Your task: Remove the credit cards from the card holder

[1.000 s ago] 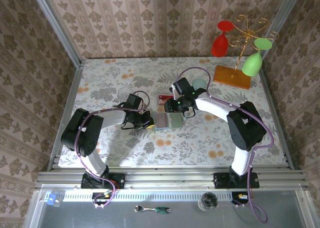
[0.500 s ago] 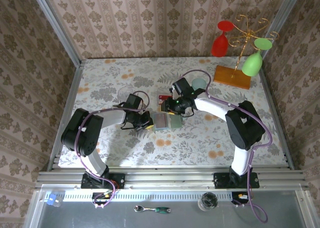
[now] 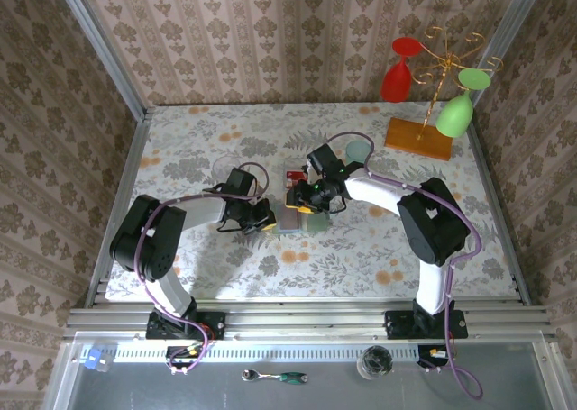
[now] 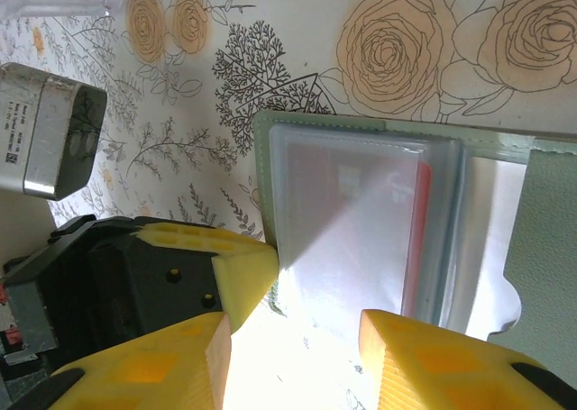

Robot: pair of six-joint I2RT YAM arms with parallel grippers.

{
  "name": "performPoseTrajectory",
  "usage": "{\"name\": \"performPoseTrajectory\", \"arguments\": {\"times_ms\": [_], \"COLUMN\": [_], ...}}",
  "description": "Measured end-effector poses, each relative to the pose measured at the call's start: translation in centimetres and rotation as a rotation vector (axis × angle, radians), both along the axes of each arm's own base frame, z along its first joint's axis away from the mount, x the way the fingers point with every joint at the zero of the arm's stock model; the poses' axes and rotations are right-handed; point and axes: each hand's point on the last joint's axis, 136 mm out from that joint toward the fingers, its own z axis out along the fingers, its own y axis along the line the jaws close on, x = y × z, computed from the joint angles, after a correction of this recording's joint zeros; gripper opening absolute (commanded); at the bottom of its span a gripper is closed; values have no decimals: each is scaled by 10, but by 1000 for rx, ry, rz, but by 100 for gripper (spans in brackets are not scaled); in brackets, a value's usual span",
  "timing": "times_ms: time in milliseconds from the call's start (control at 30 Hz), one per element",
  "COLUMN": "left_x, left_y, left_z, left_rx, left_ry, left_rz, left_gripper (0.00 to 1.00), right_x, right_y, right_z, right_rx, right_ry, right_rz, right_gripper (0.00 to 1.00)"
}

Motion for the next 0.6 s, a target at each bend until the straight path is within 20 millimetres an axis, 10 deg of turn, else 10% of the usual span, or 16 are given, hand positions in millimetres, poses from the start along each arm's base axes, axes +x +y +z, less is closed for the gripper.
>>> {"name": "performPoseTrajectory", "arguments": {"times_ms": [600], "left_x": [14], "left_y": [-3], "left_z": [11], "left_rx": [-14], "left_ry": [-41], "left_rz": [9], "left_gripper": [0], "right_x": [-1], "right_y": [5], "right_z": [-4], "right_rx": [-4], "right_ry": [14], "right_rz": [2], "right_gripper": [42]}}
